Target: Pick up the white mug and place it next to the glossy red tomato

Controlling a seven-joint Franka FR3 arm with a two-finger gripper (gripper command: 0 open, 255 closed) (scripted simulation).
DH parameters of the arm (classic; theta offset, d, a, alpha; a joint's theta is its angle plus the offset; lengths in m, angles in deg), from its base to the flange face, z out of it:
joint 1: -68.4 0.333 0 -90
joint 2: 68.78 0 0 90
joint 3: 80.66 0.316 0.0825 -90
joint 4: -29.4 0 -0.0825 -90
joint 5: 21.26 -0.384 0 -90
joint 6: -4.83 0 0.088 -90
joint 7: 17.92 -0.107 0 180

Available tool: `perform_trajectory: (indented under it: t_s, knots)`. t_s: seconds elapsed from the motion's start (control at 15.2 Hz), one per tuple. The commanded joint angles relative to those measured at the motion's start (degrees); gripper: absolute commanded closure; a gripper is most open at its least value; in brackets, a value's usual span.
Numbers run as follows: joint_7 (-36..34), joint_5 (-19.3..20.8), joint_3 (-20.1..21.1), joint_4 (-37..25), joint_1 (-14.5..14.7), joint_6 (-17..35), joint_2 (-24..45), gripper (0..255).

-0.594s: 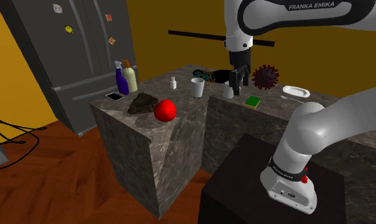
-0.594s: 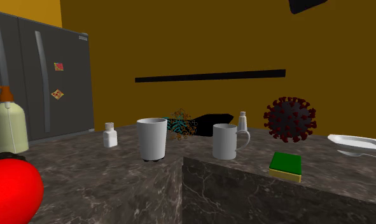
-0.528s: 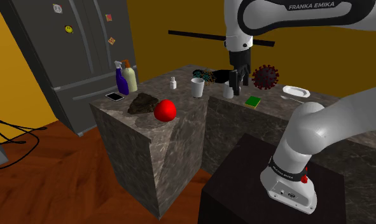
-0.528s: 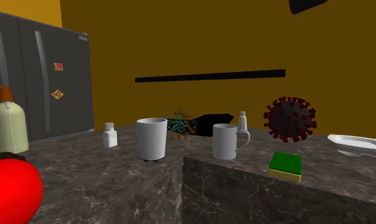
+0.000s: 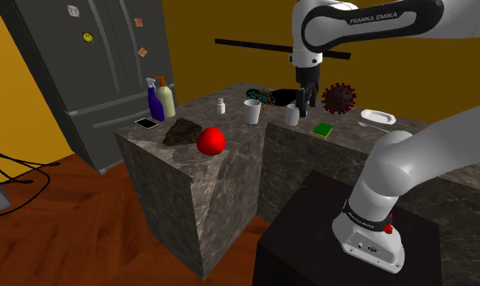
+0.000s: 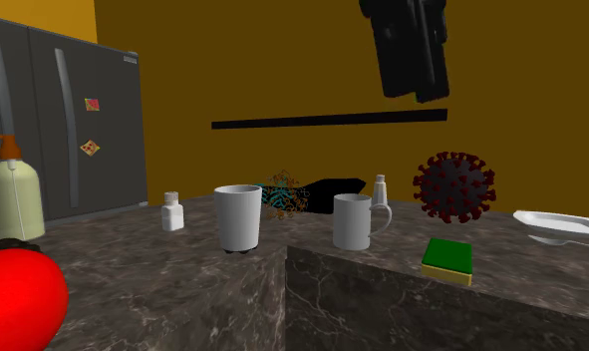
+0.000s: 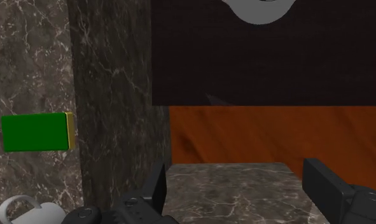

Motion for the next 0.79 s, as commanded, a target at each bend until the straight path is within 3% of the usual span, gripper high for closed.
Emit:
perform_trajectory:
  t_s: [0.0, 0.4, 0.73]
  knots:
    - [2.9, 1.7, -2.6, -0.2, -0.8, 2.8, 2.2, 0]
    - [11.2, 4.9, -10.1, -3.2, -2.5, 10.4, 10.1, 0]
    - [18.5, 5.1, -16.0, -7.7, -3.1, 16.4, 18.6, 0]
